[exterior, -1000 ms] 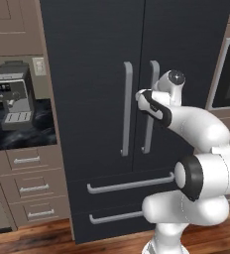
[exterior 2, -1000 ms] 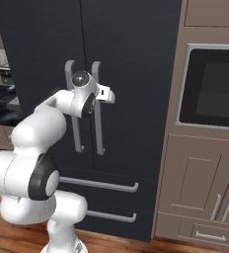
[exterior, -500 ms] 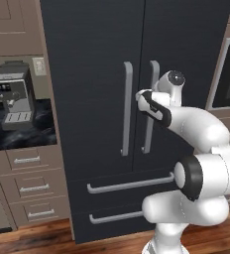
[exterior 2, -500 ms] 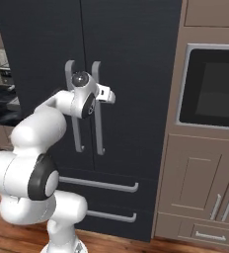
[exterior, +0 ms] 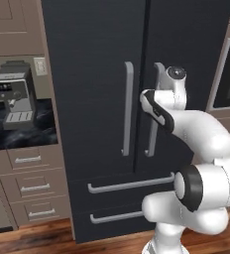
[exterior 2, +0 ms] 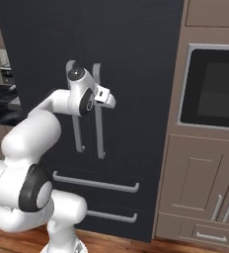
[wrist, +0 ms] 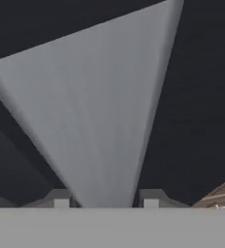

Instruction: Open the fridge, grab two sodas, and place both sodas inside the bowl with ice on the dining counter.

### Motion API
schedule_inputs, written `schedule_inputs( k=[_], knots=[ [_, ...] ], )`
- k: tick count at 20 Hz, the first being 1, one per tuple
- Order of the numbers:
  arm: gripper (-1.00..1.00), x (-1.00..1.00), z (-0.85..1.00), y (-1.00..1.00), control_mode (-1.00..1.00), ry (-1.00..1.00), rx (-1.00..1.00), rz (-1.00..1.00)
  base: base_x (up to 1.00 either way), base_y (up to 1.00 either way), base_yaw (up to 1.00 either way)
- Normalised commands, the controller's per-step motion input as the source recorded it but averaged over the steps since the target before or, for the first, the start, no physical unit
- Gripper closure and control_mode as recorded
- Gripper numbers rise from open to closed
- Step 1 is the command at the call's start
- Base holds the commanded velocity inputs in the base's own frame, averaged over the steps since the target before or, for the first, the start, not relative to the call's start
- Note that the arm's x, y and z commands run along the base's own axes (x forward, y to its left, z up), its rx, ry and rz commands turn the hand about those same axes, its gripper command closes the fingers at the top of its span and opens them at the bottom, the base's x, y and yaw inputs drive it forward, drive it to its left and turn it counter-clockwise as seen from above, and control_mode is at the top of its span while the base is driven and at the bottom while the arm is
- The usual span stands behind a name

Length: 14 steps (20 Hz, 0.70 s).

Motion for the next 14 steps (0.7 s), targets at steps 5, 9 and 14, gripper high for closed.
schedule_inputs(
  k=[5, 9, 14],
  knots=[
    [1.00, -0.65, -0.03, -0.95, -1.00, 0.09, 0.12, -0.15, 0.00, 0.00, 0.00],
    [1.00, -0.76, -0.02, -1.00, -1.00, 0.03, 0.15, -0.11, 0.00, 0.00, 0.00],
    [1.00, -0.85, -0.03, -1.00, -1.00, 0.00, 0.15, -0.09, 0.00, 0.00, 0.00]
  ],
)
